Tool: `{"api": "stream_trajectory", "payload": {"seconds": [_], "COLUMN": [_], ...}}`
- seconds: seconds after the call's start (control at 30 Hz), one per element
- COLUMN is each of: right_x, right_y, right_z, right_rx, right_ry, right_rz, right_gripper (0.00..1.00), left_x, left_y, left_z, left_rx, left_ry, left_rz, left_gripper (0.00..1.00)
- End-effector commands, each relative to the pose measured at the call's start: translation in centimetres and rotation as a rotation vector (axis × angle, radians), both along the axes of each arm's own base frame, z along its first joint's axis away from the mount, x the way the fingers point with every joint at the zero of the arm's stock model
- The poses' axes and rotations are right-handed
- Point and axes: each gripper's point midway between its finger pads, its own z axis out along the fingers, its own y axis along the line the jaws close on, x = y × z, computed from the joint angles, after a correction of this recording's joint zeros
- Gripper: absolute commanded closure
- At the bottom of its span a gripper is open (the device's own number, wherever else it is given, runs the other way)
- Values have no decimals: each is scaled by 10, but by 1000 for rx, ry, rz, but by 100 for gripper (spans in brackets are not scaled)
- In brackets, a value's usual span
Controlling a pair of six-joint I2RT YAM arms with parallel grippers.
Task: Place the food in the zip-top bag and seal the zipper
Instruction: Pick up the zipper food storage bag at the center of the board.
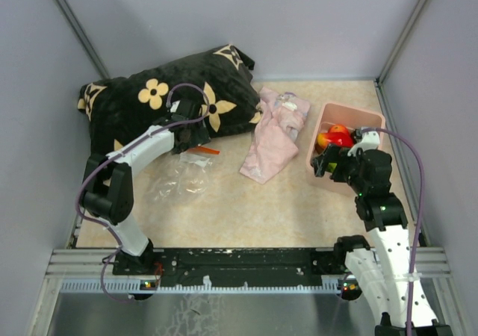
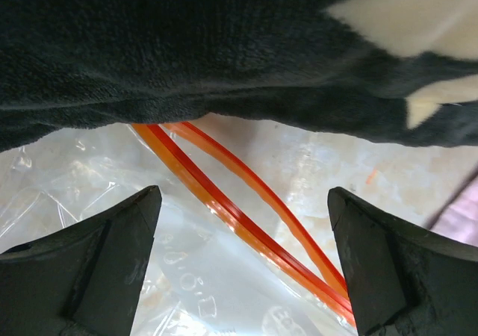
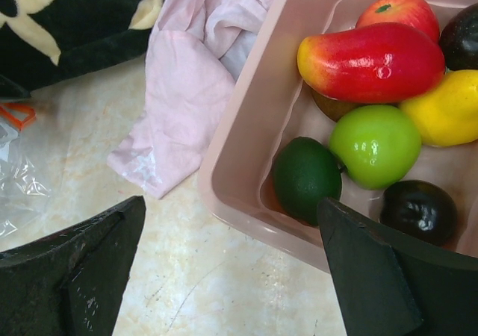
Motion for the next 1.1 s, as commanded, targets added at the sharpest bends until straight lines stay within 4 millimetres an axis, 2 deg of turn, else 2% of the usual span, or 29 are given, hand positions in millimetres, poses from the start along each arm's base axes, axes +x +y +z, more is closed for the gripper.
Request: {"api": "stream_trajectory", "payload": {"seconds": [0.0,0.07,0.13,0.3,0.4,0.57,0.77,0.9,1.07], "right_x": [4,3,3,2,2,2,4,6,12], "right_y": [4,5,6,10,13,17,25,32,59], "right_z": [13,12,13,12,11,12,13,13,20], "right_rx": [11,11,12,16,17,18,25,38,65], "right_ry": [-63,-61,-63,-60,-55,-49,-47,-41,-52], "right_rz": [15,20,25,45,58,82,131,164,231], "right_gripper": [1,1,1,1,1,1,1,1,1], "left_x": [-8,-12,-15,-24,-31,-45,-62,-73,-87], "left_y": [12,13,13,15,14,15,3,-13,-38], "left_z": [-12,-17,-15,-3,3,6,27,43,58], "left_rx": [80,83,80,75,80,81,51,4,-42], "left_ry": [52,61,52,4,-11,-16,-65,-117,-181], "left_rz": [-4,-15,-30,-62,-86,-125,-216,-313,-446], "left_gripper": [5,12,22,60,73,99,100,100,100]}}
